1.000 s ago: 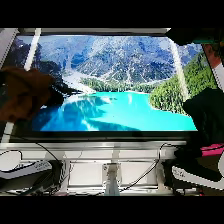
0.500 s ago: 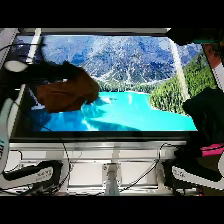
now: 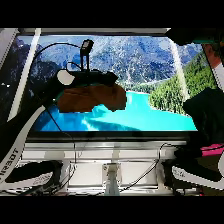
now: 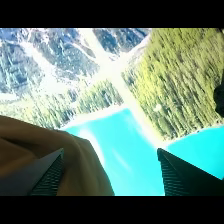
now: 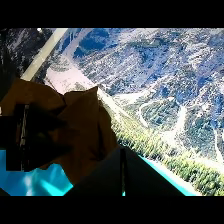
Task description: Fold the clothes and pants, and hang the long-sleeved shirts on hangers.
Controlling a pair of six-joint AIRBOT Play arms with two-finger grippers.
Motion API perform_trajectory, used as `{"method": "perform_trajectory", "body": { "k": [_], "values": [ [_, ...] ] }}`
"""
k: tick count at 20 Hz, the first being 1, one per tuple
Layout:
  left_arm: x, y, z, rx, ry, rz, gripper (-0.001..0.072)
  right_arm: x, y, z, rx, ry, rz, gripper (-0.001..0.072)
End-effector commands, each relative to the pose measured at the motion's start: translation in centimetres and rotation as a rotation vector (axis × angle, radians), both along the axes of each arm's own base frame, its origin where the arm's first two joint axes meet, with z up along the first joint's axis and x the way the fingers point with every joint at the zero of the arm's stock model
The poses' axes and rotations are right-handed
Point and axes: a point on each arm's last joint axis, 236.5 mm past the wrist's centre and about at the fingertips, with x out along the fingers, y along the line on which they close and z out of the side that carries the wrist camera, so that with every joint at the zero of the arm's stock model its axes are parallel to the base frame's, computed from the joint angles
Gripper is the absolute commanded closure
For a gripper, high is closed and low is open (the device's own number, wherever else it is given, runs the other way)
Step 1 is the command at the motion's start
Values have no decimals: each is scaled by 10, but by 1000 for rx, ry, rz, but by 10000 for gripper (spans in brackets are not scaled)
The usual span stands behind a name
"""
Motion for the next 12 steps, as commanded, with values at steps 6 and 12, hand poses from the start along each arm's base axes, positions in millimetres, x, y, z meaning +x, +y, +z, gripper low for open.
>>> {"method": "perform_trajectory", "body": {
  "k": [6, 12],
  "values": [
    [29, 89, 65, -23, -125, 171, 45, 3, -2, -8, -14, 19, -5, 695],
    [20, 180, 101, -9, -132, 282, 45, -30, 7, -125, -92, 435, 88, 695]
  ]
}}
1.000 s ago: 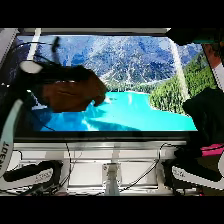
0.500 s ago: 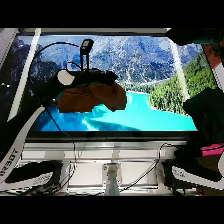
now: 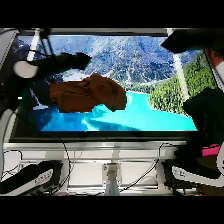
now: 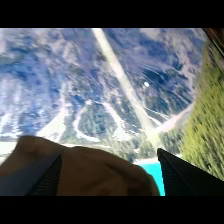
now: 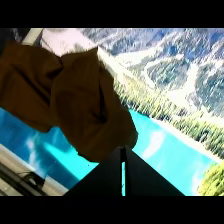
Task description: Fold the clothes and pants, and hang the long-sleeved shirts on hangers.
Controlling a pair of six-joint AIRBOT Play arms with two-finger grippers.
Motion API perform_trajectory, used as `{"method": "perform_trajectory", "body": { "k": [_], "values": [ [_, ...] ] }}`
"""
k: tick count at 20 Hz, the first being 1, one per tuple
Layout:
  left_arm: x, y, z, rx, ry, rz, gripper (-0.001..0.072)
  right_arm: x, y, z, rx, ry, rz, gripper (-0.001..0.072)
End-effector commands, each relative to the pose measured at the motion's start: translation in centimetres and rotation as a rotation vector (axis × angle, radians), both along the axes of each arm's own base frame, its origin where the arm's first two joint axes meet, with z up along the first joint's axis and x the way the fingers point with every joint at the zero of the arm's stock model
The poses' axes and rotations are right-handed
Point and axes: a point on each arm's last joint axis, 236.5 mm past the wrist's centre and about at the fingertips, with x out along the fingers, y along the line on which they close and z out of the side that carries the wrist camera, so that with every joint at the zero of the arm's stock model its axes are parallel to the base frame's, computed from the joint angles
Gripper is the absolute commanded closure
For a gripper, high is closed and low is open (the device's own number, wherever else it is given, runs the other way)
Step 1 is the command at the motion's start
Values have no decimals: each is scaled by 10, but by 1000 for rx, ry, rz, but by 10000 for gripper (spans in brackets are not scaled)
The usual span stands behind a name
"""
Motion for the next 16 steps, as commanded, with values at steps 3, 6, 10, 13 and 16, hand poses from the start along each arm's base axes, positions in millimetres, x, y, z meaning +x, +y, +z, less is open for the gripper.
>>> {"method": "perform_trajectory", "body": {
  "k": [3, 6, 10, 13, 16],
  "values": [
    [-11, 63, 16, 11, 14, 82, 45, -36, 29, -106, -38, 317, 75, 393],
    [-13, 74, 12, 16, 39, 91, 45, -46, 72, -149, -50, 311, 160, 213],
    [-13, 75, 11, 16, 43, 92, 45, -49, 148, -186, -111, 135, 331, 213],
    [-13, 75, 11, 16, 43, 92, 45, -53, 171, -232, -283, 90, 422, 211],
    [-13, 75, 11, 17, 43, 92, 45, -43, 158, -279, -397, 163, 318, 95]
  ]
}}
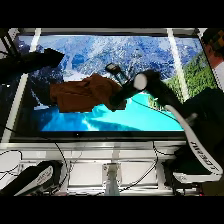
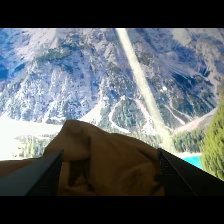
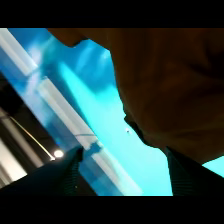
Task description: Fold the clothes and pants, and hang the long-sleeved shirts on hangers.
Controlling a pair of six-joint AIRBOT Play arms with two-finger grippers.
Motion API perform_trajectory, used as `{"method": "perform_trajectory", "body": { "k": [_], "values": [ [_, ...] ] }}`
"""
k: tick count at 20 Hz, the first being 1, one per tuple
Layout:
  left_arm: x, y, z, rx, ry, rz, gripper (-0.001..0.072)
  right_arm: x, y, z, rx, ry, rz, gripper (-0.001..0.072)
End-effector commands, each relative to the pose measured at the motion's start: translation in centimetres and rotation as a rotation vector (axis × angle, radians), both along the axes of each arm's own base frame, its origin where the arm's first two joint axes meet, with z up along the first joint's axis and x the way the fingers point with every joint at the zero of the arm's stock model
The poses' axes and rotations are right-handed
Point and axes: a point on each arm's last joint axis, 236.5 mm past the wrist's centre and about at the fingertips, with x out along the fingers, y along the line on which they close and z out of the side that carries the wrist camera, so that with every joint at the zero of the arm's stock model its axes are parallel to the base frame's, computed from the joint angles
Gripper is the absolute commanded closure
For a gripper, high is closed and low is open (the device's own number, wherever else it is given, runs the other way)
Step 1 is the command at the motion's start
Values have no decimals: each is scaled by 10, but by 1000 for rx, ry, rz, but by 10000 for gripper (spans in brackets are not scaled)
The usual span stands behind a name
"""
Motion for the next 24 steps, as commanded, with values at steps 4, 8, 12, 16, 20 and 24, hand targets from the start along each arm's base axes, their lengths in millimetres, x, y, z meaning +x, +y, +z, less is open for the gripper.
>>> {"method": "perform_trajectory", "body": {
  "k": [4, 8, 12, 16, 20, 24],
  "values": [
    [0, 2, -1, 7, 2, 1, 45, 11, 7, -63, -104, 0, -55, 96],
    [0, 7, -7, 50, 6, 7, 45, 33, 2, -73, -88, -26, -185, 102],
    [0, 7, -7, 49, 6, 7, 45, 41, -8, -82, -80, 9, -282, 324],
    [0, 7, -7, 49, 6, 7, 45, 48, -4, -56, -78, -1, -265, 696],
    [0, 7, -6, 50, 5, 8, 45, 54, -1, 9, -105, -38, -169, 696],
    [1, 7, -6, 50, 4, 9, 45, 50, -2, 111, -57, -167, -70, 696]
  ]
}}
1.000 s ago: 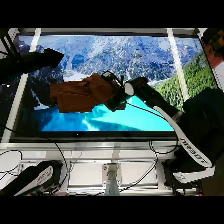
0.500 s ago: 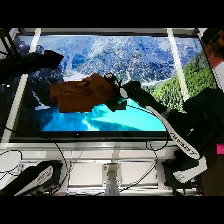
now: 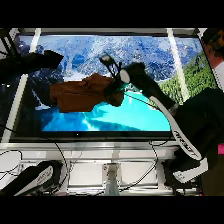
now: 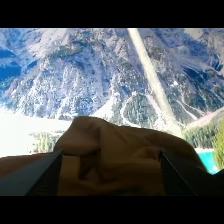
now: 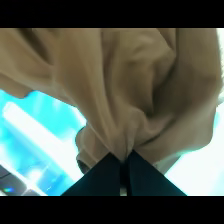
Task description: Fold the clothes and pants, and hang the long-sleeved shirts on hangers.
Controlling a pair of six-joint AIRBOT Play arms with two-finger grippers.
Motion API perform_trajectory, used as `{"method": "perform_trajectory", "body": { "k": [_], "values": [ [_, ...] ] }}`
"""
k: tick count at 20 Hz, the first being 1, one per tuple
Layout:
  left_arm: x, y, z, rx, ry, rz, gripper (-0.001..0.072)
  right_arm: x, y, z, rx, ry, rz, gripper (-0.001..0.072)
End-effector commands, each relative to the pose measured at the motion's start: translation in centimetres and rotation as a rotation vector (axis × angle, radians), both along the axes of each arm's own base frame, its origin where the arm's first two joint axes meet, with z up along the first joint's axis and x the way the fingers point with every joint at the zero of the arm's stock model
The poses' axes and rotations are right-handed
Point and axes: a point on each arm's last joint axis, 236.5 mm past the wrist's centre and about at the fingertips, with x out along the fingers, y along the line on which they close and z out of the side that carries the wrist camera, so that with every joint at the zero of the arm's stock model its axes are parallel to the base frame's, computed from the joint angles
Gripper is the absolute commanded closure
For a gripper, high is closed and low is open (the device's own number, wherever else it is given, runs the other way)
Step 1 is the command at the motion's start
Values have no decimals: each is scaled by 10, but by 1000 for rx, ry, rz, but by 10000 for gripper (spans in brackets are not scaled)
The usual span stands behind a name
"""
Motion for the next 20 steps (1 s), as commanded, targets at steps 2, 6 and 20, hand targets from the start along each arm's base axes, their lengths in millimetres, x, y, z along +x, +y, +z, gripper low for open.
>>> {"method": "perform_trajectory", "body": {
  "k": [2, 6, 20],
  "values": [
    [0, 3, -1, 9, -1, 5, 45, -18, -14, 114, 20, -147, 114, 696],
    [-1, 17, -15, 103, 25, 17, 45, -26, -44, 197, 103, -315, 76, 696],
    [-92, -30, -236, -14, 710, -288, 60, 2, -147, 160, 15, -199, -147, 695]
  ]
}}
